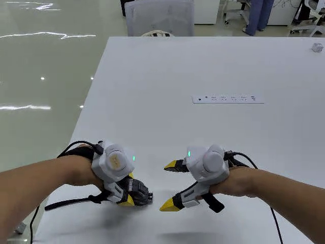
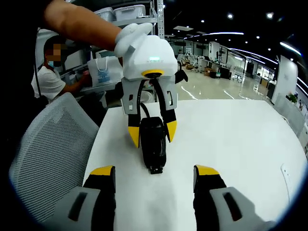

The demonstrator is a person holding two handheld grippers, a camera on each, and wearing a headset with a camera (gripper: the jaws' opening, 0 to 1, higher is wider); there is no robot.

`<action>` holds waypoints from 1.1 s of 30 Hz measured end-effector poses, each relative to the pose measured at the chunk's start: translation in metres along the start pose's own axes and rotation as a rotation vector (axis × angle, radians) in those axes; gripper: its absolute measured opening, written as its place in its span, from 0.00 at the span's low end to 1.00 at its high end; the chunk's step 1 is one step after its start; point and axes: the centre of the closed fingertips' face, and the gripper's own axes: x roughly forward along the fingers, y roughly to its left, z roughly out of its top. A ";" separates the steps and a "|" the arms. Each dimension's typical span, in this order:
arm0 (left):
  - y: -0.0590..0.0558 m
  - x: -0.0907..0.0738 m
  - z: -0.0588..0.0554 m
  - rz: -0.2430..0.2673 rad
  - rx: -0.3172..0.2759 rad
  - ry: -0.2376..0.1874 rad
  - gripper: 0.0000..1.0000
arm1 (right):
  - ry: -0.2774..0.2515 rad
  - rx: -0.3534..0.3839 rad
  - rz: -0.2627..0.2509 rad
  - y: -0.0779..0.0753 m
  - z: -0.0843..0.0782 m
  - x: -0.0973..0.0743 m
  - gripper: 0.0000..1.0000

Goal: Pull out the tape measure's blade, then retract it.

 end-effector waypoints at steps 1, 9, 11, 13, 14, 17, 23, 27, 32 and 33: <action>0.000 0.000 0.000 0.001 0.004 0.003 0.35 | 0.001 -0.006 0.001 -0.001 0.000 0.001 0.65; 0.000 0.000 -0.001 0.003 0.022 0.018 0.34 | 0.036 -0.059 0.003 -0.006 -0.006 0.015 0.52; 0.000 0.000 -0.001 0.003 0.028 0.023 0.34 | 0.049 -0.062 0.004 -0.006 -0.010 0.019 0.47; -0.001 0.001 -0.001 0.001 0.031 0.027 0.34 | 0.061 -0.065 0.014 -0.004 -0.013 0.024 0.42; -0.001 0.001 -0.001 0.000 0.030 0.028 0.34 | 0.066 -0.072 0.019 -0.003 -0.014 0.026 0.42; 0.000 0.001 -0.002 -0.004 0.030 0.030 0.34 | 0.091 -0.086 0.028 -0.001 -0.021 0.034 0.37; 0.000 0.001 -0.002 -0.004 0.030 0.029 0.34 | 0.100 -0.085 0.027 -0.002 -0.023 0.038 0.30; -0.001 0.001 -0.001 -0.005 0.027 0.021 0.34 | 0.134 -0.093 0.040 -0.001 -0.031 0.050 0.27; -0.001 0.001 -0.002 -0.004 0.024 0.021 0.34 | 0.153 -0.093 0.039 -0.003 -0.036 0.053 0.21; -0.001 0.001 -0.002 -0.004 0.024 0.021 0.34 | 0.153 -0.092 0.040 -0.003 -0.036 0.053 0.23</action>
